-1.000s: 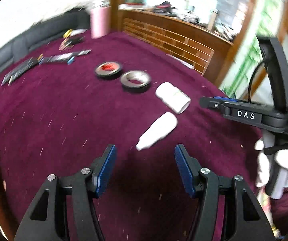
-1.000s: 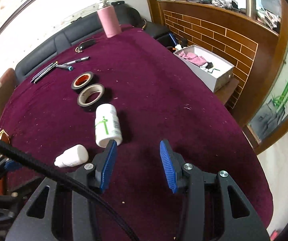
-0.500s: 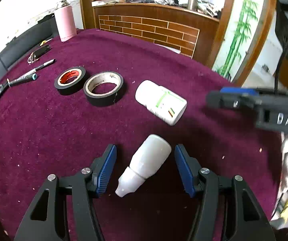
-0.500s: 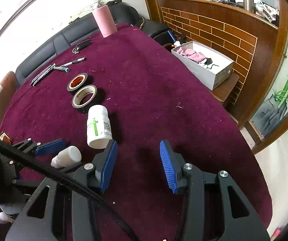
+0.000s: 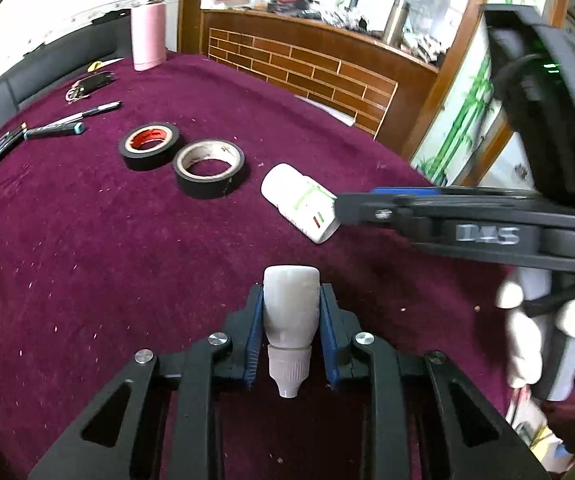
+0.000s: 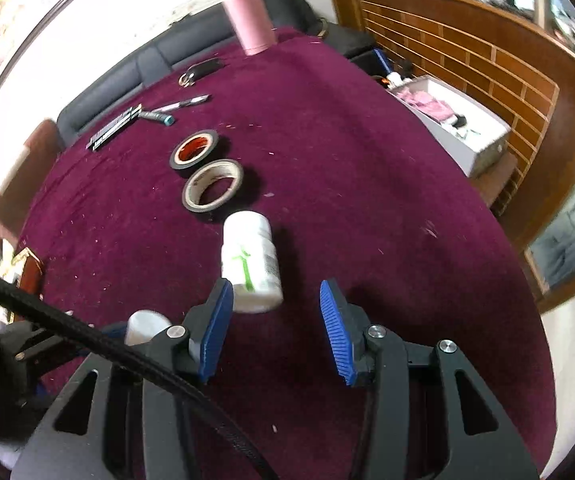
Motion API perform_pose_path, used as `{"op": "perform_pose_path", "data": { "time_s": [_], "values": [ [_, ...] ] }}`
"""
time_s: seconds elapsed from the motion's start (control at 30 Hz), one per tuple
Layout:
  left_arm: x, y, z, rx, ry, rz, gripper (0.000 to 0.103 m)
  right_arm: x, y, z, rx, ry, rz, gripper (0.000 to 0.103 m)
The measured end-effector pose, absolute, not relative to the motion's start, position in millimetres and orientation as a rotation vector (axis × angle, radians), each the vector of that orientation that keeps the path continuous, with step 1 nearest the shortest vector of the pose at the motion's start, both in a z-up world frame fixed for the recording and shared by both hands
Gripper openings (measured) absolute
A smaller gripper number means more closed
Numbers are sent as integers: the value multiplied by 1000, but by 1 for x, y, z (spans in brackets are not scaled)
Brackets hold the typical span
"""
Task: Organize objects
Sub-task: 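Grasp the white green-cross pill bottle with the right tool, then carry dropper bottle and pill bottle over the white box, lowering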
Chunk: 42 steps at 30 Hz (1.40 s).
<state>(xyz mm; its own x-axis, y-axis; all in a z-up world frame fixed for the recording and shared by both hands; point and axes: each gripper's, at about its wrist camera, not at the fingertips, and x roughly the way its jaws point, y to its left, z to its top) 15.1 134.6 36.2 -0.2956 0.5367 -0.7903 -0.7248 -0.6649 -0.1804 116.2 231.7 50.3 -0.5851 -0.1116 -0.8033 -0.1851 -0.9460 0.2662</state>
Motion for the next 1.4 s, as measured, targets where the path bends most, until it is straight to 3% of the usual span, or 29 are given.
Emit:
{"op": "perform_pose_path", "data": {
  "time_s": [0.37, 0.4, 0.47, 0.77, 1.03, 1.4],
  "values": [
    [22, 110, 34, -1167, 133, 2014, 22, 78, 205, 33, -1526, 338, 2708, 45],
    [23, 107, 34, -1169, 120, 2016, 22, 79, 204, 34, -1513, 327, 2718, 41],
    [24, 102, 34, -1173, 99, 2018, 22, 80, 204, 35, -1519, 342, 2727, 31],
    [31, 67, 40, -1169, -11, 2056, 22, 96, 201, 43, -1558, 563, 2792, 31],
    [54, 0, 61, -1124, -153, 2149, 22, 113, 157, 64, -1621, 678, 2910, 31],
    [103, -134, 88, -1048, -331, 2386, 22, 125, 16, 97, -1790, 537, 3180, 32]
  ]
}}
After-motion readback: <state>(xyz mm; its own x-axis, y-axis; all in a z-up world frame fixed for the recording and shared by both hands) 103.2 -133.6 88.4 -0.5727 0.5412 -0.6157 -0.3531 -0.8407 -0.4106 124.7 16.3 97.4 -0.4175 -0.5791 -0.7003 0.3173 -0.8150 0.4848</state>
